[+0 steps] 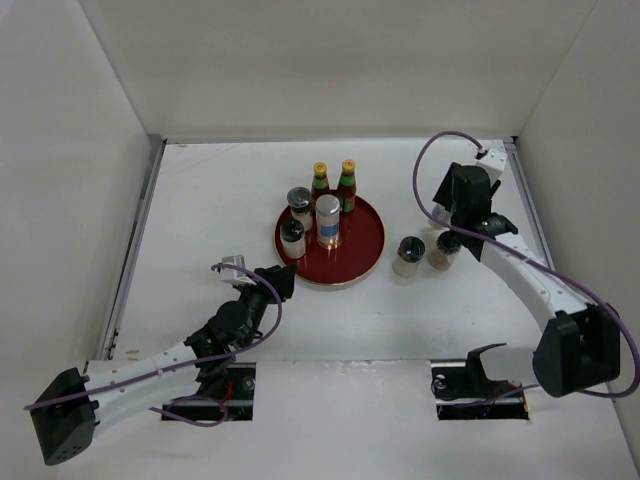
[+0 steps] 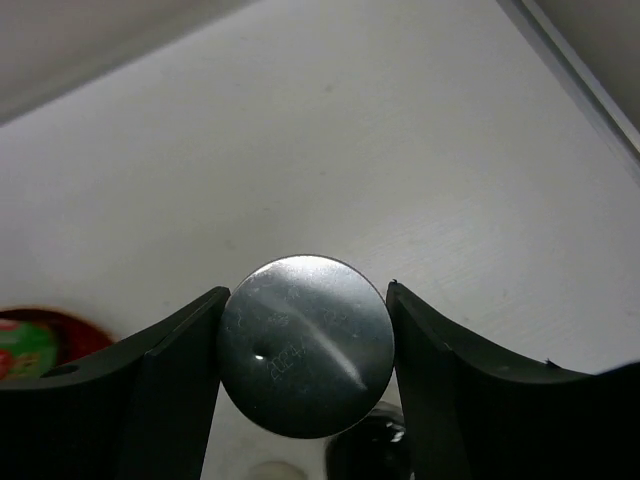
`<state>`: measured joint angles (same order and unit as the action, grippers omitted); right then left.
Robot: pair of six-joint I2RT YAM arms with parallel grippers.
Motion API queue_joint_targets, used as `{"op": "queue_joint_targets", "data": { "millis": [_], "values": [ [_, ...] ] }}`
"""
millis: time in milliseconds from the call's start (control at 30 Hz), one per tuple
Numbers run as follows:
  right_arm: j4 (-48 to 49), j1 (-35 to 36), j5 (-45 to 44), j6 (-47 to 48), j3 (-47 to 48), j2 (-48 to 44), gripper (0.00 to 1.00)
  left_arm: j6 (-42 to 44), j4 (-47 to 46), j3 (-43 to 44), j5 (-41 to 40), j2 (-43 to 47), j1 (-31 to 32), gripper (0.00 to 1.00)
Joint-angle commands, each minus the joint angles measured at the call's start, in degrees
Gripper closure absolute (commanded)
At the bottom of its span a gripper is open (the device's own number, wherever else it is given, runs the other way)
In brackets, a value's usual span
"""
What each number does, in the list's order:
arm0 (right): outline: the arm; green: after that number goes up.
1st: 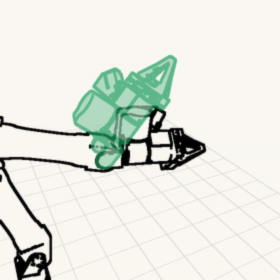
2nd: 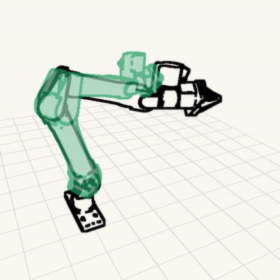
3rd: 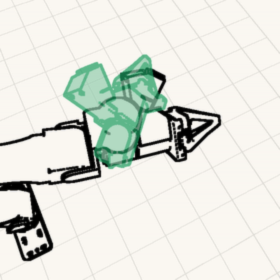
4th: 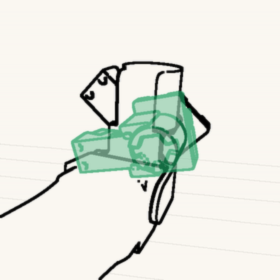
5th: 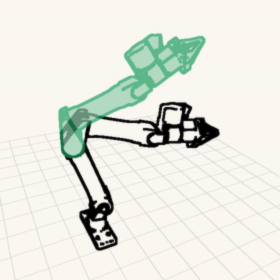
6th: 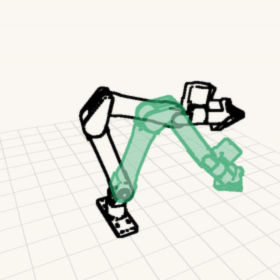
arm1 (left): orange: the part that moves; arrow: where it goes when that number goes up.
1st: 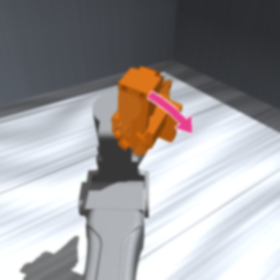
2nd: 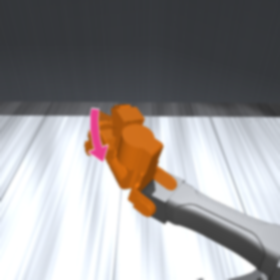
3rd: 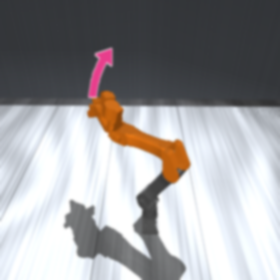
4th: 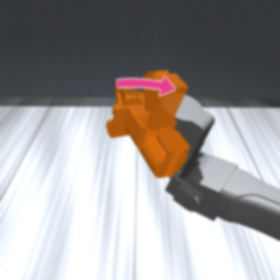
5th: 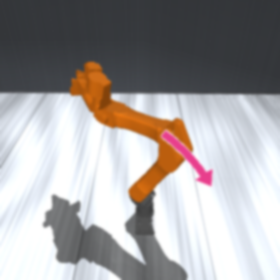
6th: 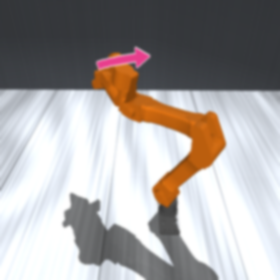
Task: Organize the condiment bottles
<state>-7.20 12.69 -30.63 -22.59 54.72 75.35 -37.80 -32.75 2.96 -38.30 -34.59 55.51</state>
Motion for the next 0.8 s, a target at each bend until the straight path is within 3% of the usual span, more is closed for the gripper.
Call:
{"op": "queue_joint_targets", "data": {
  "millis": [0,300,667,767],
  "values": [
    [7.91,6.41,1.27,0.53,5.48,-4.69,0.51,-0.34,-2.4,-1.2,0.6,-0.48,-0.44,0.52],
    [12.03,20.39,1.28,-0.35,11.63,7.34,0.51,-0.08,-2.14,-1.38,0.6,0.4,-0.53,0.52],
    [12.74,22.77,0.58,2.02,19.02,20.09,0.49,-0.08,-1.88,-1.47,0.6,0.66,-0.71,0.52],
    [12.91,23.56,-0.91,2.46,19.29,21.76,0.38,-0.17,-1.88,-1.55,0.6,0.66,-0.62,0.52]
  ]
}}
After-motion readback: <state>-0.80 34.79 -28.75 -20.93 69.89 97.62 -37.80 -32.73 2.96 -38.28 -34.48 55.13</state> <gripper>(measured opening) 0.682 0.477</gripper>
